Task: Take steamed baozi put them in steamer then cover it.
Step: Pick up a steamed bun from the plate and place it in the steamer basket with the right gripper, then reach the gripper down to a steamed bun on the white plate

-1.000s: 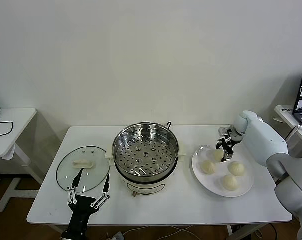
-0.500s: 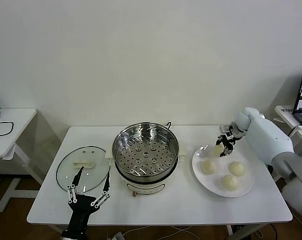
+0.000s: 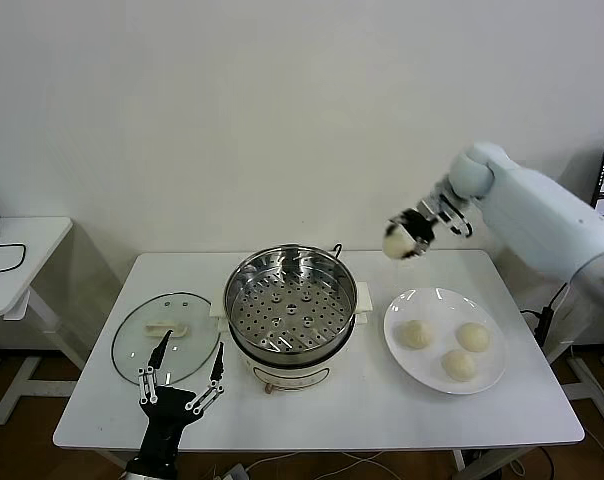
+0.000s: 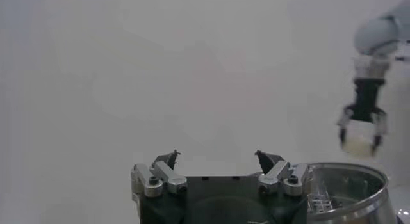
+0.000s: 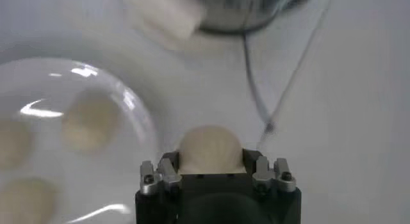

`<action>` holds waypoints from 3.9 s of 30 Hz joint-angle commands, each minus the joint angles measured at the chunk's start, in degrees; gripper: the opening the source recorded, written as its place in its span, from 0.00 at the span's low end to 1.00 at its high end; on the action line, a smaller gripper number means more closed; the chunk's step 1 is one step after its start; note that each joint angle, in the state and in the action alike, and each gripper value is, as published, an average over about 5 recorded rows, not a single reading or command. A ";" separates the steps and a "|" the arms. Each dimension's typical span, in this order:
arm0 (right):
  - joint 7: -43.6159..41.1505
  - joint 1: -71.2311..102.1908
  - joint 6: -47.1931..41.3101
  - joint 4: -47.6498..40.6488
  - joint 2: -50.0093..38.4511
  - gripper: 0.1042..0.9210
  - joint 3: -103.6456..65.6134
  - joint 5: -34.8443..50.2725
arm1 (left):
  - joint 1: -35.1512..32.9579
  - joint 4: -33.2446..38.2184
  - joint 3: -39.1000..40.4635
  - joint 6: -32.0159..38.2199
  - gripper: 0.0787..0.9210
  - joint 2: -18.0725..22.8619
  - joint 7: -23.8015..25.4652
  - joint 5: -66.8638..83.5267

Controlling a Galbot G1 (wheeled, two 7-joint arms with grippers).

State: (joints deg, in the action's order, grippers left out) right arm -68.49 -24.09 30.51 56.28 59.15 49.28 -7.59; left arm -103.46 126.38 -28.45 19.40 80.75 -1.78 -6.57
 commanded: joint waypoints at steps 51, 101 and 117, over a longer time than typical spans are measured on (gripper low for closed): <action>-3.37 -2.51 -2.99 4.26 10.04 0.88 7.10 7.12 | 0.26 1.40 -1.20 -0.40 0.88 -0.13 -0.53 0.93; 5.28 16.45 -31.35 -6.83 -8.05 0.88 12.53 17.85 | 0.77 -0.97 -0.77 0.44 0.88 -0.08 -1.21 0.49; 5.49 15.28 -31.12 -3.55 -9.32 0.66 11.79 16.83 | 0.96 -0.34 -0.98 0.32 0.88 -0.08 -1.44 0.71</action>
State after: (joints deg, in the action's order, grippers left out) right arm -63.19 -8.17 -0.67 50.82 50.35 61.37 9.74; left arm -102.55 125.70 -29.36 19.82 80.76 -3.16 -5.98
